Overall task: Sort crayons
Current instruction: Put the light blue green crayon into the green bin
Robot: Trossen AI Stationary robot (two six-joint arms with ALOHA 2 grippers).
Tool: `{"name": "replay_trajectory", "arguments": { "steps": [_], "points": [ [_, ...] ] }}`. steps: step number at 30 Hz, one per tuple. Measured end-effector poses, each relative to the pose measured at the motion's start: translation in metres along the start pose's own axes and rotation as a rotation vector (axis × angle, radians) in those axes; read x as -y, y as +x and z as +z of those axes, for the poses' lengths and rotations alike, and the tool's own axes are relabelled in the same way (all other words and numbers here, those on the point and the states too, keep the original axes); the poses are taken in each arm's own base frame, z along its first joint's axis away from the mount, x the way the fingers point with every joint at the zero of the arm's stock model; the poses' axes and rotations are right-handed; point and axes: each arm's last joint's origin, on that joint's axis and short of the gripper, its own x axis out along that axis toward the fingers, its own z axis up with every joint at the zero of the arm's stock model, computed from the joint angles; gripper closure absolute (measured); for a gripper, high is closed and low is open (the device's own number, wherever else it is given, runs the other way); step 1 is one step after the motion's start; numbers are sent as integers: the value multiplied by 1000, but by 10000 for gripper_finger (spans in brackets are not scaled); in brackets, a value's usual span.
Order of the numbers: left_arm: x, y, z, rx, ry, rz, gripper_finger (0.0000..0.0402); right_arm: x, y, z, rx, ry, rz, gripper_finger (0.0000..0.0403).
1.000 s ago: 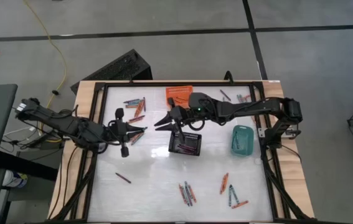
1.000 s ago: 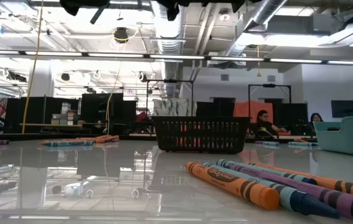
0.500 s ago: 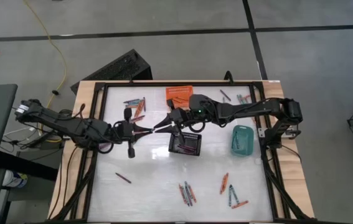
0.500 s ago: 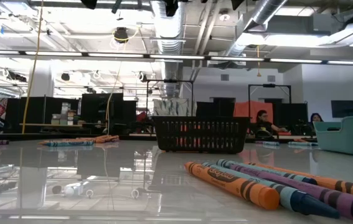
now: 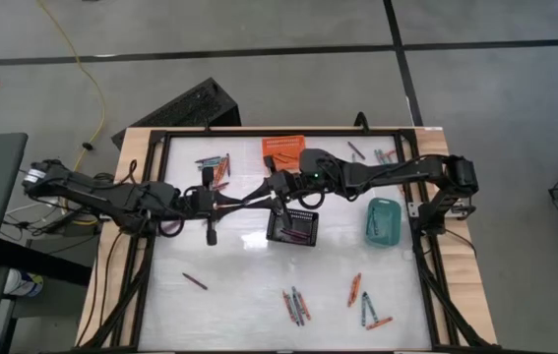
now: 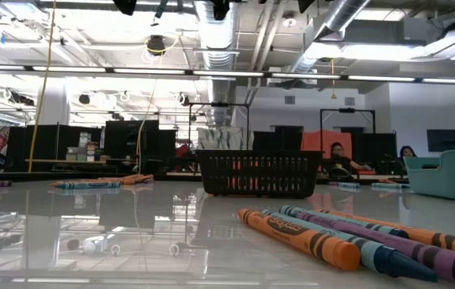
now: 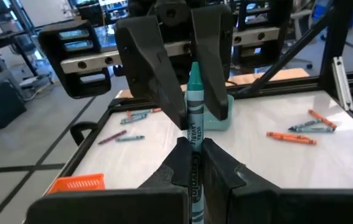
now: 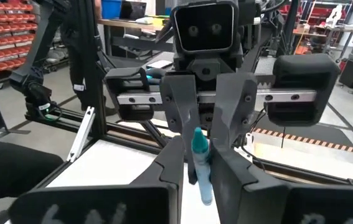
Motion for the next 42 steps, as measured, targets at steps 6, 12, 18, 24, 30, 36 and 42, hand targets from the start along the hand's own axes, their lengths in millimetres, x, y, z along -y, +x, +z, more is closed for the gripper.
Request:
{"name": "replay_trajectory", "arguments": {
  "steps": [6,12,18,24,30,36,42],
  "points": [
    [1,5,-3,-15,9,-6,401,0,0,-1,-7,-1,-13,358],
    [0,5,-2,0,13,-3,401,0,0,-1,-16,-28,-16,395],
    [0,5,-1,4,26,-2,400,0,0,-1,-19,-24,-16,397],
    [0,5,-1,3,33,17,353,1,-1,-4,-48,12,-16,400],
    [-1,4,-3,-20,42,29,291,1,-6,-7,-123,54,-18,401],
    [2,2,-17,-162,55,6,247,-10,-31,-3,-322,107,-54,402],
    [2,-3,-37,-359,42,-1,238,-29,-72,5,-572,208,-149,402]
  ]
}}
